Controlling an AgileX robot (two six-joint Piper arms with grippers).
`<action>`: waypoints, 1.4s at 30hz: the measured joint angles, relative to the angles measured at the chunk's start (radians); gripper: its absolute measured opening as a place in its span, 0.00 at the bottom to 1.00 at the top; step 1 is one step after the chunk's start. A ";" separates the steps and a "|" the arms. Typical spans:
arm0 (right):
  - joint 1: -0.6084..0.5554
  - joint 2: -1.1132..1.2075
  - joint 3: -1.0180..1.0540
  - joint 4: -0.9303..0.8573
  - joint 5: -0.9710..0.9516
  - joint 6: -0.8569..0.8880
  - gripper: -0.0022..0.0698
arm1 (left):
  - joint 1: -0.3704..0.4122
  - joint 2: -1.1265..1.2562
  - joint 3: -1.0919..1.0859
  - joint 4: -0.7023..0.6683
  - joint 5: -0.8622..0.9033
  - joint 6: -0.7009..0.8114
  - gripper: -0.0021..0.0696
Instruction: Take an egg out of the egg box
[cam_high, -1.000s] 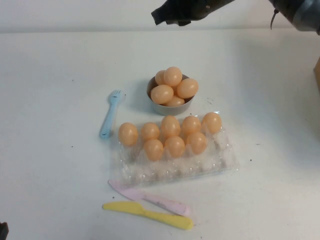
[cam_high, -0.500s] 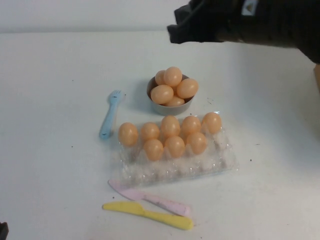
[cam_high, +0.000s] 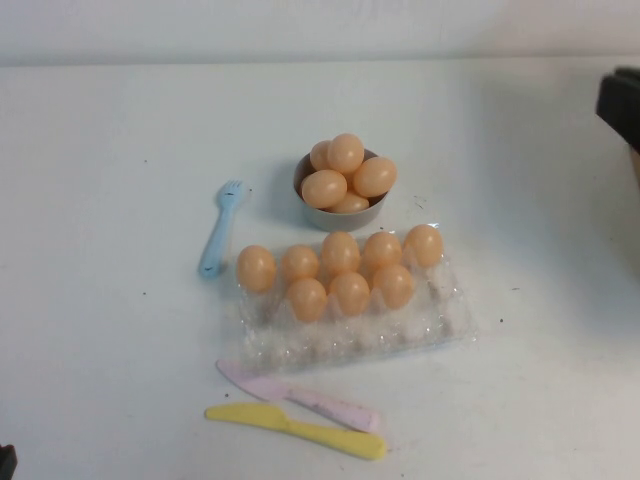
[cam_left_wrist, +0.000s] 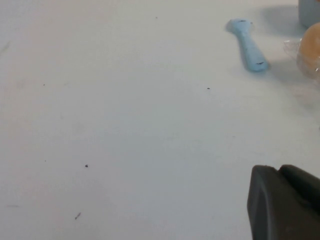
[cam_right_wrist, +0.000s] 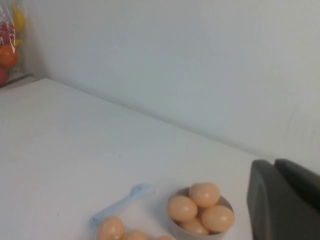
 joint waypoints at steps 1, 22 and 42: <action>0.000 -0.035 0.033 0.000 0.002 -0.008 0.01 | 0.000 0.000 0.000 0.000 0.000 0.000 0.02; -0.004 -0.647 0.449 -0.232 0.255 0.036 0.01 | 0.000 0.000 0.000 0.000 0.000 0.000 0.02; -0.540 -0.823 0.775 -0.181 0.090 0.217 0.01 | 0.000 0.000 0.000 0.000 0.000 0.000 0.02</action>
